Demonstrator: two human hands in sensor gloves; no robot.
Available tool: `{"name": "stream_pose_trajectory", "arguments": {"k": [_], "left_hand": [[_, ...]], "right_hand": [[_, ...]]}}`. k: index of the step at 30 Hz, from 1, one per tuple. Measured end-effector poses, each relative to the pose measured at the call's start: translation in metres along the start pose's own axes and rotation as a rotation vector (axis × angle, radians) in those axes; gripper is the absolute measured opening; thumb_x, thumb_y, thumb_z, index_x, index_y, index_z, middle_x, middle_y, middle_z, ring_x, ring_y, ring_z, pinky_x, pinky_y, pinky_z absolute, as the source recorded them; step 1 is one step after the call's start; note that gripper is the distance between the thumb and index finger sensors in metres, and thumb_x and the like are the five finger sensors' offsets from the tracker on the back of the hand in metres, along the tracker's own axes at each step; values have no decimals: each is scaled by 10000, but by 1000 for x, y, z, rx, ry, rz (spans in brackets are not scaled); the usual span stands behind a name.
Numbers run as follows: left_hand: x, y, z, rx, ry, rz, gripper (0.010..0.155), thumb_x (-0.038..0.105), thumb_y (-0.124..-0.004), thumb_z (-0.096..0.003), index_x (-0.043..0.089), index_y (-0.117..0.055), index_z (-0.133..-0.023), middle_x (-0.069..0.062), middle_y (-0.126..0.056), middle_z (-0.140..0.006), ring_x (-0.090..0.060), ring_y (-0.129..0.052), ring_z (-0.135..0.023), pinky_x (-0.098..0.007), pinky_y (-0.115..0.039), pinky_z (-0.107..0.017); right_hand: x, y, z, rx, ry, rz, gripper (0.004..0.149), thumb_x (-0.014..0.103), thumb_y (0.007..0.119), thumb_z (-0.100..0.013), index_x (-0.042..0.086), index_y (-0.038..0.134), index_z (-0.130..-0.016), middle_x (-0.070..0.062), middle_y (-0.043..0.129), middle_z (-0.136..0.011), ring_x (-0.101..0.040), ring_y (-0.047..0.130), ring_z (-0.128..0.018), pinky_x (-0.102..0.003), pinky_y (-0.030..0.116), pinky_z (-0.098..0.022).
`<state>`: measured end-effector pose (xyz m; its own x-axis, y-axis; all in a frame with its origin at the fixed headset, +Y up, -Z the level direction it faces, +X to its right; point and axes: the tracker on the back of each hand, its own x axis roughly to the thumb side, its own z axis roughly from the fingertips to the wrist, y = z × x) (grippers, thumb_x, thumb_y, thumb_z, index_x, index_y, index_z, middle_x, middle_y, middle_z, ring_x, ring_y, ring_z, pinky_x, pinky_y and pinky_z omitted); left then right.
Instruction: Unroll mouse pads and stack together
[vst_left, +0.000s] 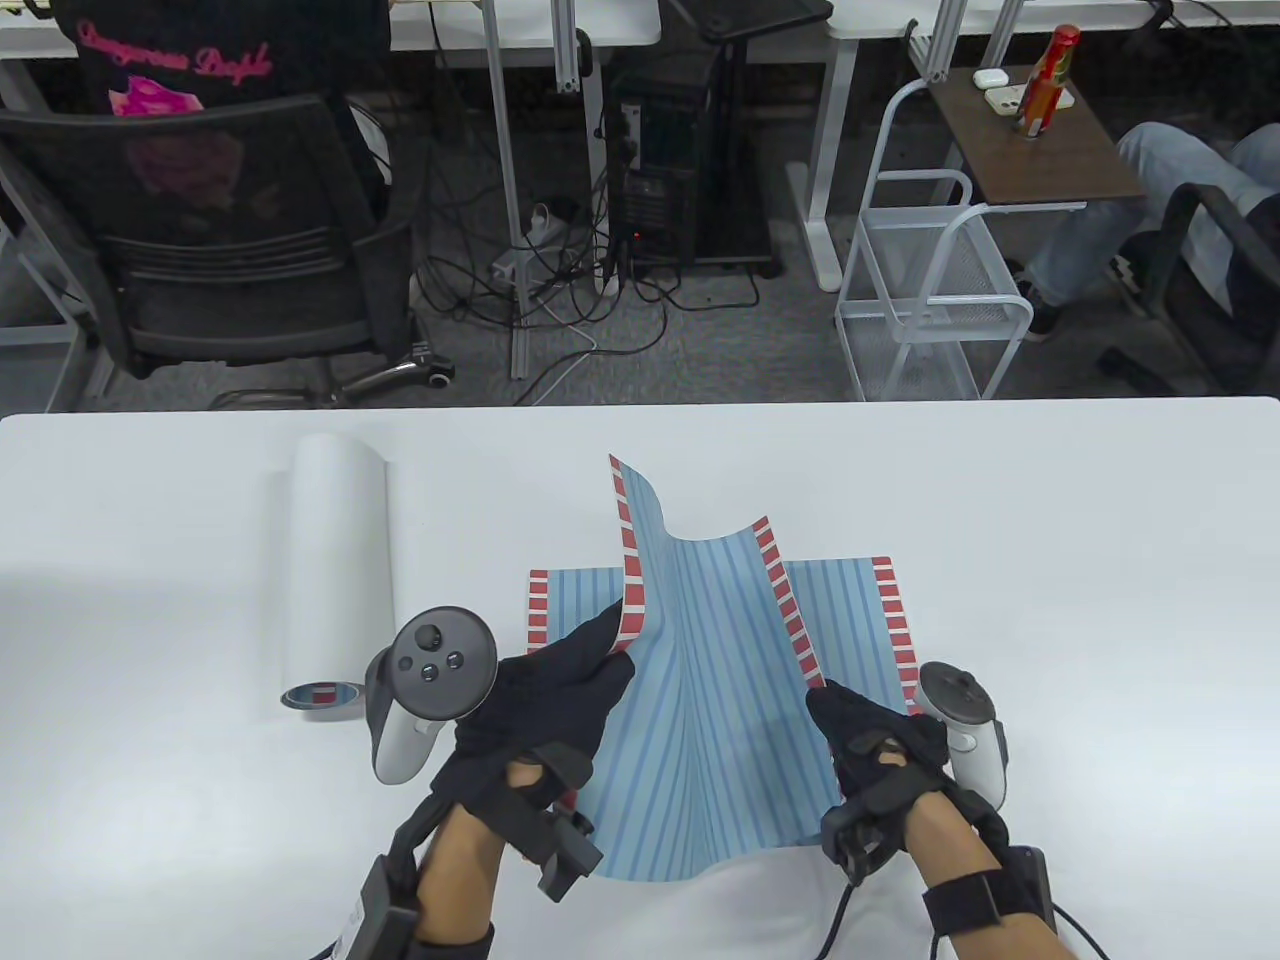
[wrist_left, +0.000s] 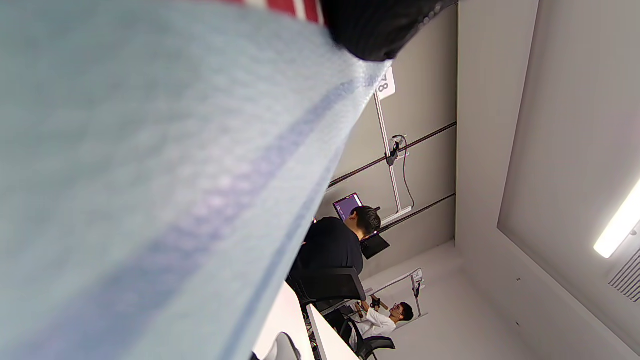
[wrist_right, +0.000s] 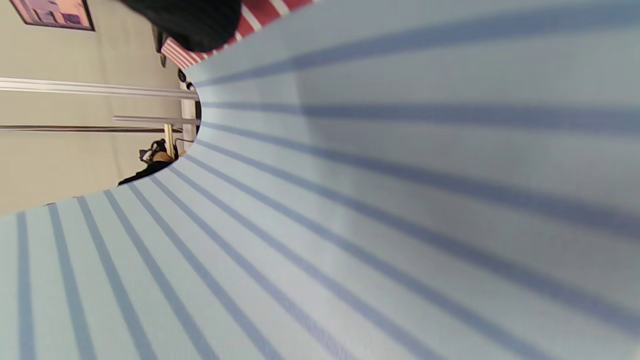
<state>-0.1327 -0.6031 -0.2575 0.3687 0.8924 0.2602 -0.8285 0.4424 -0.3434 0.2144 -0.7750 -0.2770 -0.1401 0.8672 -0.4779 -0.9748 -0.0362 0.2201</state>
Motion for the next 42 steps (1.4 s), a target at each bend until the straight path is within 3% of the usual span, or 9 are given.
{"name": "stream_pose_trajectory", "arguments": {"k": [6, 10, 18, 21, 28, 42], "left_hand": [[-5, 5, 0, 38, 27, -36, 558, 335, -706, -487, 320, -669, -1044, 1, -969, -854, -248, -1084, -574, -328, -926, -404], [-14, 8, 0, 84, 80, -81, 558, 334, -710, -485, 317, -674, -1042, 6, -970, -860, -253, -1082, -582, -332, -926, -409], [-48, 7, -7, 232, 340, -270, 567, 333, -736, -467, 257, -687, -1027, 3, -1005, -795, -279, -1095, -535, -357, -929, -373], [-63, 4, -10, 293, 430, -346, 565, 344, -737, -461, 231, -702, -1013, 5, -1022, -729, -281, -1095, -497, -355, -927, -348], [-92, -5, -17, 317, 587, -494, 570, 364, -739, -453, 202, -709, -999, 24, -1034, -640, -264, -1088, -419, -339, -921, -298], [-125, -20, -22, 286, 705, -624, 569, 375, -724, -457, 196, -706, -997, 36, -1023, -585, -254, -1070, -364, -332, -908, -263]], "right_hand": [[13, -20, 7, -118, -56, 14, 448, 299, 730, -438, 167, 739, -866, -159, 896, -775, -353, 974, -570, -501, 808, -408], [27, -36, 18, -263, -117, 191, 427, 301, 755, -434, 171, 766, -840, -150, 923, -720, -340, 982, -492, -480, 813, -350], [38, -62, 34, -523, -113, 409, 406, 336, 758, -435, 153, 801, -795, -152, 955, -590, -314, 977, -319, -440, 808, -221], [34, -67, 34, -540, -81, 399, 405, 341, 754, -438, 142, 813, -785, -155, 964, -558, -311, 975, -281, -433, 807, -190], [27, -73, 31, -575, -27, 435, 404, 347, 768, -438, 136, 828, -777, -144, 978, -517, -294, 974, -234, -417, 805, -155], [17, -75, 23, -591, 97, 519, 413, 368, 753, -439, 134, 825, -773, -94, 989, -441, -248, 970, -158, -387, 807, -97]]}}
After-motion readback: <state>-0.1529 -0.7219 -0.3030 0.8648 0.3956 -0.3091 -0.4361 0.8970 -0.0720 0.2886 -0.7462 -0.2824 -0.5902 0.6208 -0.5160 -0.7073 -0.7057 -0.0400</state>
